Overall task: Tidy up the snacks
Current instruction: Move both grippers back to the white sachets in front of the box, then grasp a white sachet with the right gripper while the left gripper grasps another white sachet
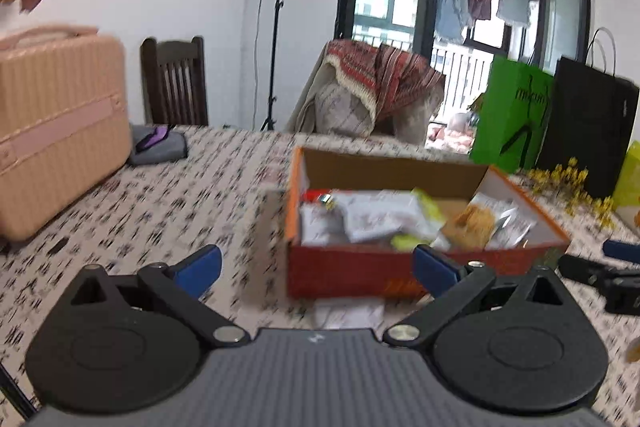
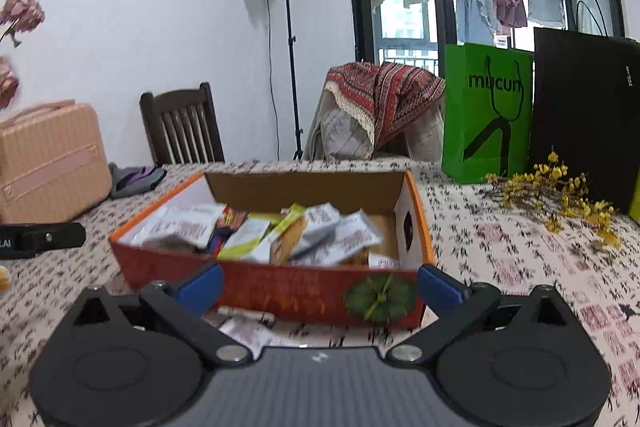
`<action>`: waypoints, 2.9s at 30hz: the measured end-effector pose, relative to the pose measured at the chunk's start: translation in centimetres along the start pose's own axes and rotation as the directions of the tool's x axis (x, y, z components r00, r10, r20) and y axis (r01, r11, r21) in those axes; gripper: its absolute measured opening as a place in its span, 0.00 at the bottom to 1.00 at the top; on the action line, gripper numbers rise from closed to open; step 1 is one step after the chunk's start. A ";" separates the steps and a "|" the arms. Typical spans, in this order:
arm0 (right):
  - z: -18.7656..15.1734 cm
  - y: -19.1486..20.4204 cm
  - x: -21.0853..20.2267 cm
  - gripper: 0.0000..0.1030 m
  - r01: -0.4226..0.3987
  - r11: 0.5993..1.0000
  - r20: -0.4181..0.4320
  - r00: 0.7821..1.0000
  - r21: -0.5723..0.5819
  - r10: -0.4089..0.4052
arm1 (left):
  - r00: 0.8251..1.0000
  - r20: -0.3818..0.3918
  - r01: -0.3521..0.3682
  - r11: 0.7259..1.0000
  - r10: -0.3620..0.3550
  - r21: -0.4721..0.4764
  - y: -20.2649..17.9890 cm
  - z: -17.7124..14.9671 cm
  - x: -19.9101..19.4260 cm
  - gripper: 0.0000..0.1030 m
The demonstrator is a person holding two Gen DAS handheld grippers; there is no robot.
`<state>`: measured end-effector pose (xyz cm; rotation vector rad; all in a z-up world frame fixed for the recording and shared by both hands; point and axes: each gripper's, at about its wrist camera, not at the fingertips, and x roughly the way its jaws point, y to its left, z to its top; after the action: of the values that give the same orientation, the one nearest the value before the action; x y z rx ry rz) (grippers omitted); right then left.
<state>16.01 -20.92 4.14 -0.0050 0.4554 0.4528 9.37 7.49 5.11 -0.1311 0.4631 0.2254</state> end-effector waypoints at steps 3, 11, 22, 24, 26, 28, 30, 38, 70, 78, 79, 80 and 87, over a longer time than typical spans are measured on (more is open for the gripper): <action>-1.0 0.4 -0.2 1.00 -0.008 1.000 -0.028 1.000 -0.012 0.008 | 0.999 -0.037 -0.009 1.000 0.008 -0.018 1.5 -1.3 0.1 1.00; -3.1 0.9 0.4 1.00 -0.001 1.000 -0.101 0.995 -0.012 0.000 | 0.997 -0.082 -0.013 1.000 0.011 -0.025 3.7 -3.9 0.7 1.00; -3.2 3.2 2.3 1.00 -0.025 0.996 -0.192 0.981 -0.090 0.007 | 0.992 -0.114 0.041 0.998 -0.048 -0.055 4.2 -5.5 1.9 1.00; -2.9 3.8 3.1 1.00 -0.040 0.994 -0.210 0.978 -0.104 0.017 | 0.992 -0.112 0.044 0.997 -0.051 -0.060 4.3 -5.5 2.0 1.00; -2.7 4.3 4.2 1.00 -0.044 0.992 -0.240 0.971 -0.121 0.014 | 0.992 -0.110 0.047 0.997 -0.054 -0.067 4.4 -5.4 1.9 1.00; -2.7 4.7 5.4 1.00 -0.048 0.989 -0.274 0.962 -0.138 0.008 | 0.992 -0.111 0.052 0.996 -0.060 -0.075 4.5 -5.4 1.9 1.00; -2.8 4.9 6.5 1.00 -0.049 0.990 -0.308 0.951 -0.136 0.004 | 0.992 -0.110 0.057 0.995 -0.066 -0.081 4.6 -5.5 1.9 1.00; -3.1 4.8 9.5 1.00 -0.100 0.989 -0.351 0.935 -0.111 0.055 | 0.992 -0.105 0.067 0.994 -0.076 -0.086 4.6 -5.5 1.8 1.00; -3.2 1.6 3.4 0.40 -0.141 0.989 -0.194 0.973 -0.047 0.129 | 0.989 -0.132 0.046 0.993 -0.060 -0.110 5.0 -5.3 2.3 1.00; -3.3 -2.2 1.2 0.40 -0.048 0.998 -0.126 0.991 0.028 0.052 | 0.985 -0.164 0.045 0.997 -0.056 -0.069 3.2 -3.9 2.2 1.00; -3.4 -2.6 1.1 0.40 -0.041 0.998 -0.121 0.992 0.039 0.045 | 0.984 -0.166 0.048 0.997 -0.058 -0.062 2.8 -3.6 2.3 1.00; -3.4 -3.0 0.9 0.40 -0.038 0.998 -0.116 0.992 0.052 0.044 | 0.984 -0.171 0.044 0.998 -0.052 -0.050 2.3 -3.3 2.4 1.00; -3.7 -4.8 0.1 0.40 0.001 0.995 -0.088 0.996 0.104 0.008 | 0.962 -0.271 0.018 1.000 -0.019 -0.007 -0.8 -2.5 5.2 1.00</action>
<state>16.56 -25.62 0.27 0.0767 0.5656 0.4330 13.08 7.20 0.60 -0.1720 0.7339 0.1908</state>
